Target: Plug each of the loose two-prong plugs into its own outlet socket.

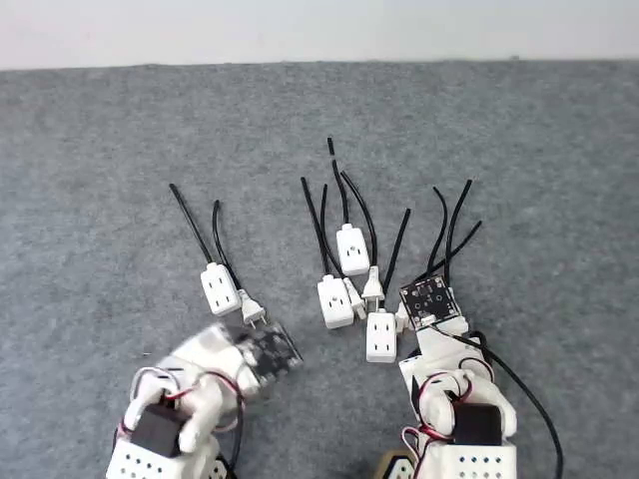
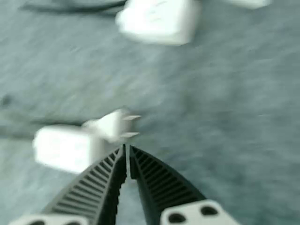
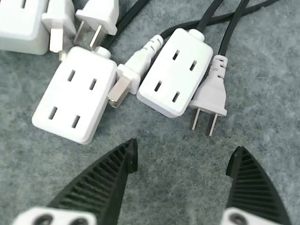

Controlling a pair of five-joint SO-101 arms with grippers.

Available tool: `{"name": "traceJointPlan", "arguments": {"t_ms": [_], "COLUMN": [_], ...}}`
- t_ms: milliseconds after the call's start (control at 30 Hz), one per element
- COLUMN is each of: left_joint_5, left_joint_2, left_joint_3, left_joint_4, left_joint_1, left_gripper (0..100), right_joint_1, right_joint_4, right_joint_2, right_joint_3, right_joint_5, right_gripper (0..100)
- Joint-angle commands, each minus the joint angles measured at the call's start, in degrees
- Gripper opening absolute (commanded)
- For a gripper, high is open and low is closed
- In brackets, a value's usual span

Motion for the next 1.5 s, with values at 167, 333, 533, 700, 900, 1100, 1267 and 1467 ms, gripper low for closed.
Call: {"name": "traceJointPlan", "arguments": {"t_ms": [167,333,533,700,900,1100,1267,1467], "left_joint_5": [8.53,8.26,8.53,9.23,20.22,22.51,22.59,22.42], "left_joint_2": [-0.97,-0.97,-0.97,-0.97,-0.97,-0.97,-0.97,-0.79], "left_joint_3": [-3.38,-5.32,-5.93,-11.56,-15.69,-16.48,-19.82,-25.45], "left_joint_4": [-12.40,-12.31,-12.57,-12.22,-13.45,-14.33,-9.93,-5.89], "left_joint_1": [-13.80,-14.15,-14.07,-13.98,-12.22,-6.59,-5.27,-4.92], "left_gripper": [2,1,2,2,2,2,2,23], "right_joint_1": [0.57,0.57,0.57,0.57,0.57,0.57,0.57,0.57], "right_joint_4": [0.40,0.40,0.40,0.40,0.40,0.40,0.40,0.40], "right_joint_2": [-0.57,-0.57,-0.57,-0.57,-0.57,-0.57,-0.57,-0.57], "right_joint_3": [0.97,0.97,0.97,0.97,0.97,0.97,0.97,0.97], "right_joint_5": [0.35,0.35,0.35,0.35,0.35,0.35,0.35,0.35], "right_gripper": [31.8,31.8,31.8,31.8,31.8,31.8,31.8,31.8]}}
